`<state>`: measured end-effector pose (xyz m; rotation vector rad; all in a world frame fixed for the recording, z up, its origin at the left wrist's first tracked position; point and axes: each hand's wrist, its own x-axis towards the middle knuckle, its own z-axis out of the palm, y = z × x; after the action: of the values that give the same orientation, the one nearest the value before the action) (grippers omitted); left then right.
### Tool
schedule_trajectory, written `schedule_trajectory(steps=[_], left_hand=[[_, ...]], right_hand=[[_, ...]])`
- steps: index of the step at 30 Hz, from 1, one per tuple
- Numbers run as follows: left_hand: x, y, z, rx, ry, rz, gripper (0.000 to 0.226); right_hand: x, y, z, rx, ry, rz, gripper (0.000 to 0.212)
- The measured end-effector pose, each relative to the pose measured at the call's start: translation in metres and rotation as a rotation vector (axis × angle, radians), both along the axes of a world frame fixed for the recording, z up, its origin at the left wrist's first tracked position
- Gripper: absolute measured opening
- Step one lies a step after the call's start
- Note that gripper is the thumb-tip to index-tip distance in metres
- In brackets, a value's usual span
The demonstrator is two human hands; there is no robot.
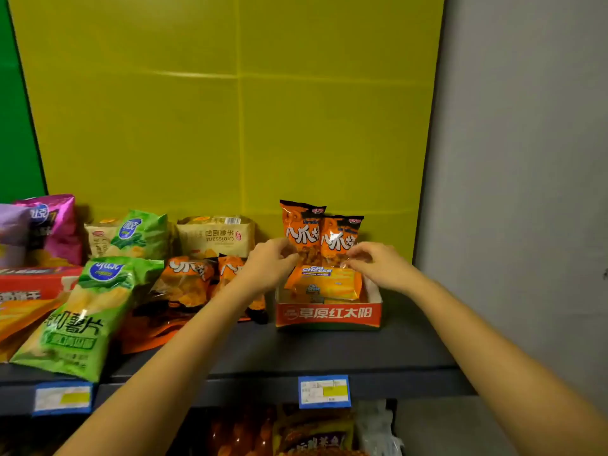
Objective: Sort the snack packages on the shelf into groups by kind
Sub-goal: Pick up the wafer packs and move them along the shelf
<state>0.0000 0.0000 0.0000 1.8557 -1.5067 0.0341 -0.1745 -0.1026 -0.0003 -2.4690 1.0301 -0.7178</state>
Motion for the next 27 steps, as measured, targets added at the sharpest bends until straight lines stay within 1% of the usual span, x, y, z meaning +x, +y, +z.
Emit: schedule_trajectory(steps=[3,5,7,10,13,18,21,23,27], left_hand=[[0.002,-0.022,0.000,0.039,-0.031,0.015,0.031],[0.005,-0.037,-0.001,0.070,-0.045,0.011,0.030],[0.010,-0.051,-0.004,0.101,-0.041,0.014,0.030],[0.016,-0.068,-0.007,0.148,-0.061,0.017,0.030],[0.022,-0.082,-0.009,0.200,-0.073,0.019,0.031],[0.032,-0.097,-0.013,0.228,-0.098,0.040,0.032],[0.034,-0.101,-0.013,0.224,-0.096,0.027,0.033],[0.037,-0.102,-0.012,0.212,-0.083,0.024,0.035],[0.045,-0.106,-0.009,0.222,0.012,-0.008,0.038]], right_hand=[[0.008,-0.021,0.002,-0.068,0.162,0.029,0.039],[0.015,-0.031,0.003,-0.091,0.296,0.063,0.046],[0.022,-0.041,0.001,-0.065,0.418,0.096,0.056],[0.033,-0.053,-0.002,-0.014,0.623,0.110,0.064],[0.041,-0.062,0.000,0.053,0.722,0.103,0.076],[0.046,-0.072,0.003,0.068,0.739,0.078,0.083],[0.047,-0.071,0.002,0.120,0.670,0.103,0.071],[0.045,-0.068,0.008,0.111,0.604,0.105,0.062],[0.028,-0.065,0.037,0.082,0.390,0.065,0.045]])
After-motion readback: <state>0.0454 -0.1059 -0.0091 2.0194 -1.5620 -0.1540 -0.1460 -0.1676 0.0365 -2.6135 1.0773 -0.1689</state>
